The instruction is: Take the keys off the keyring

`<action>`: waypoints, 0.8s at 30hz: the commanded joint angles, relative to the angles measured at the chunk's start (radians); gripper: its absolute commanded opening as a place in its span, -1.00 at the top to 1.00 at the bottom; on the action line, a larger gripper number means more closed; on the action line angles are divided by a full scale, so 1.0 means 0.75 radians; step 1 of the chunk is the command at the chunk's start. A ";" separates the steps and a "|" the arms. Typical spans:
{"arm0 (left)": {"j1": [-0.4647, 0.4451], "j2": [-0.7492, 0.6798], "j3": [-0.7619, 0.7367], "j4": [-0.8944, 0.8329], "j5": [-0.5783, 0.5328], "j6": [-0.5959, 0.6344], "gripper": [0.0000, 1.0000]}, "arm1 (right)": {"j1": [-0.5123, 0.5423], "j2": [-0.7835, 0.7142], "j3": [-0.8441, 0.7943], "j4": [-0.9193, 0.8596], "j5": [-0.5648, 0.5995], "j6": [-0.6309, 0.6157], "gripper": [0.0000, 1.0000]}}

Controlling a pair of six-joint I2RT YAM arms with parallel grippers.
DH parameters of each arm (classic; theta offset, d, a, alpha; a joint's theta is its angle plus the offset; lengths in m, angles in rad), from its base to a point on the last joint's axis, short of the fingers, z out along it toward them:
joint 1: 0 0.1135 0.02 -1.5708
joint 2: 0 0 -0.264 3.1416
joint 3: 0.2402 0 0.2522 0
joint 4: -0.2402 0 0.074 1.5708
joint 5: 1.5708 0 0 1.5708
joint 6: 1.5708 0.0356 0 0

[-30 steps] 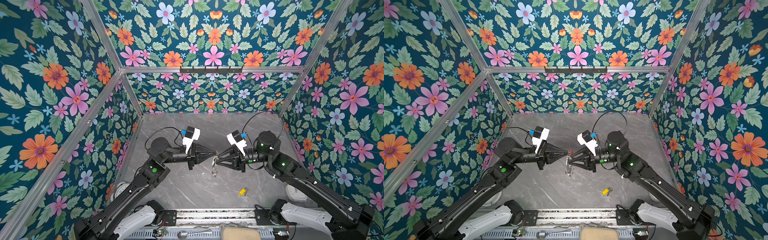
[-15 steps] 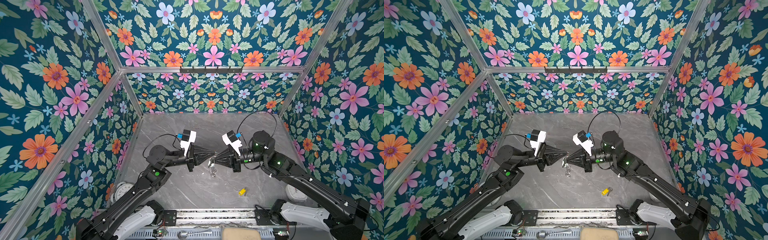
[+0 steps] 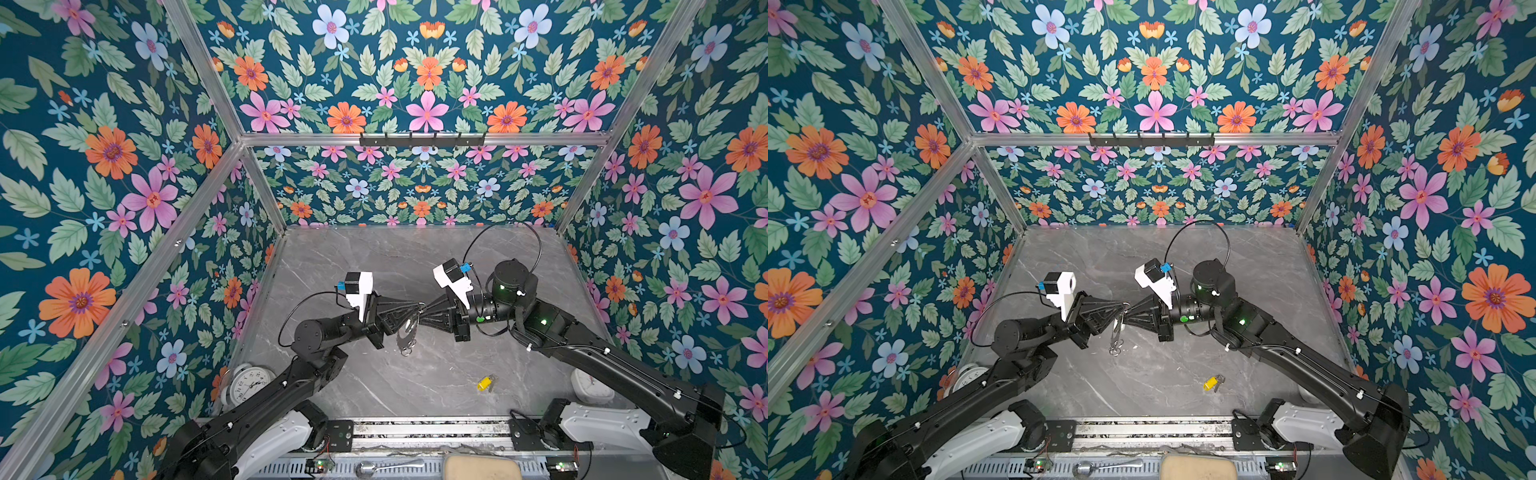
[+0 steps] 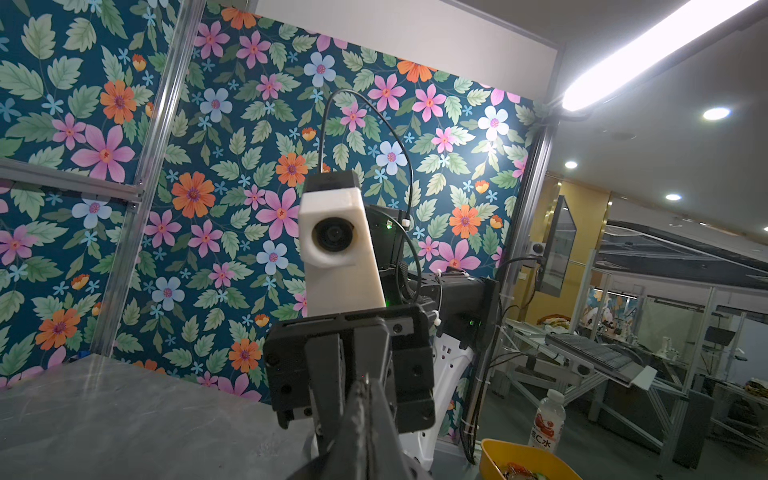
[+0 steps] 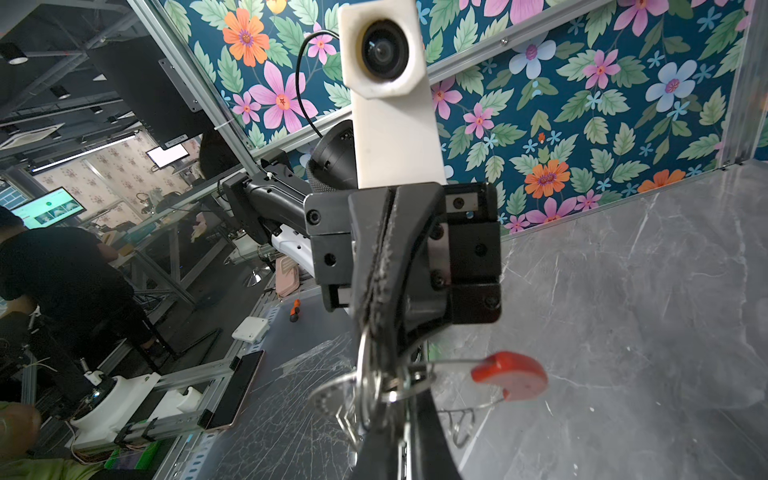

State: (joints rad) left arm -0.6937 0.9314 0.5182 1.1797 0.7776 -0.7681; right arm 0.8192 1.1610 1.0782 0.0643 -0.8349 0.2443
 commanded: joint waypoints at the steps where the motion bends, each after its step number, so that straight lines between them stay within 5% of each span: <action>1: 0.001 -0.014 -0.020 0.133 -0.037 -0.006 1.00 | 0.005 0.015 -0.009 0.126 -0.003 0.038 1.00; 6: 0.001 0.014 -0.099 0.334 -0.089 -0.038 1.00 | 0.005 0.063 -0.031 0.345 -0.059 0.139 1.00; 12: 0.001 0.087 -0.125 0.520 -0.096 -0.100 1.00 | 0.022 0.121 0.029 0.334 -0.070 0.140 1.00; 24: 0.006 -0.131 -0.104 -0.052 -0.256 0.187 1.00 | 0.020 -0.166 -0.069 -0.085 0.222 -0.060 1.00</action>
State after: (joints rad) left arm -0.6914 0.8566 0.4328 1.2587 0.6365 -0.7055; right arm 0.8337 1.0710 1.0306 0.1017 -0.7662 0.2680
